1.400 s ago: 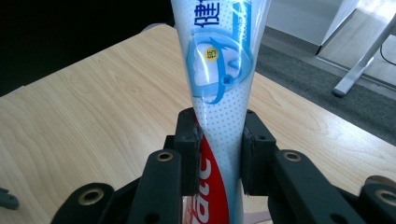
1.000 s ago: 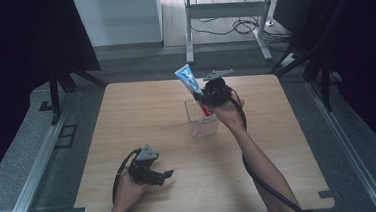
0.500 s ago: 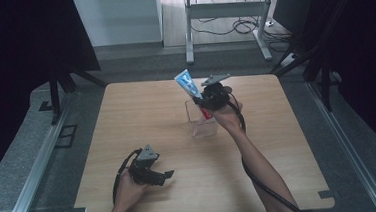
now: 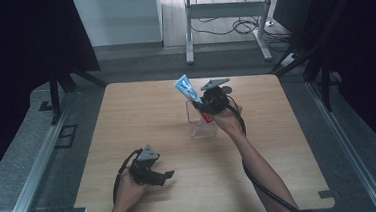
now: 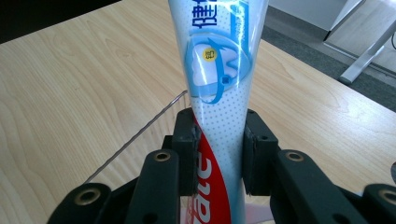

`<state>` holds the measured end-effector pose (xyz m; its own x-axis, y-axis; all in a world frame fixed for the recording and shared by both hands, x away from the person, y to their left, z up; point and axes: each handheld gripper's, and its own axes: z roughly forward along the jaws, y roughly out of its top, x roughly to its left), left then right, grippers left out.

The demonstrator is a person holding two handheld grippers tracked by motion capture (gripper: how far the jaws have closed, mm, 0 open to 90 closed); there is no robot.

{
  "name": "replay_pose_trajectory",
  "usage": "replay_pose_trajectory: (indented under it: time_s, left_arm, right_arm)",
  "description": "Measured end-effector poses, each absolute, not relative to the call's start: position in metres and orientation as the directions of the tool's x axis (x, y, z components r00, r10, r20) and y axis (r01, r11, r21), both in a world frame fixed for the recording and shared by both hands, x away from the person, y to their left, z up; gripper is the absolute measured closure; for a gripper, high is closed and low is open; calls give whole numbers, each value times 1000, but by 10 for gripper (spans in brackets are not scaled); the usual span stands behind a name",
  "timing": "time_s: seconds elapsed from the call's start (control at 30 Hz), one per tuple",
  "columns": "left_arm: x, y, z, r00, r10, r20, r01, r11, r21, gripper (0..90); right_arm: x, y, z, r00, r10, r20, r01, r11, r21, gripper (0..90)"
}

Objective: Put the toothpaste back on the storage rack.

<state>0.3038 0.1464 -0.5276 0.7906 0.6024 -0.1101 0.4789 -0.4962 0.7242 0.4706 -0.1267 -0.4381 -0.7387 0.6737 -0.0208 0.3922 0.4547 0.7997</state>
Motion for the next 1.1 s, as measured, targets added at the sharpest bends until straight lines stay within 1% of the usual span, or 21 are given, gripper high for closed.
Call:
replay_pose_trajectory:
  time_s: [0.63, 1.1]
  left_arm:
    - [304, 144, -528, 793, 600, -107, 479, -504, 719, 130]
    - [304, 142, -530, 797, 595, -103, 478, -517, 710, 130]
  right_arm:
    - [466, -128, -450, -758, 653, -7, 415, 490, 767, 672]
    - [460, -130, -454, -778, 628, -6, 414, 520, 747, 569]
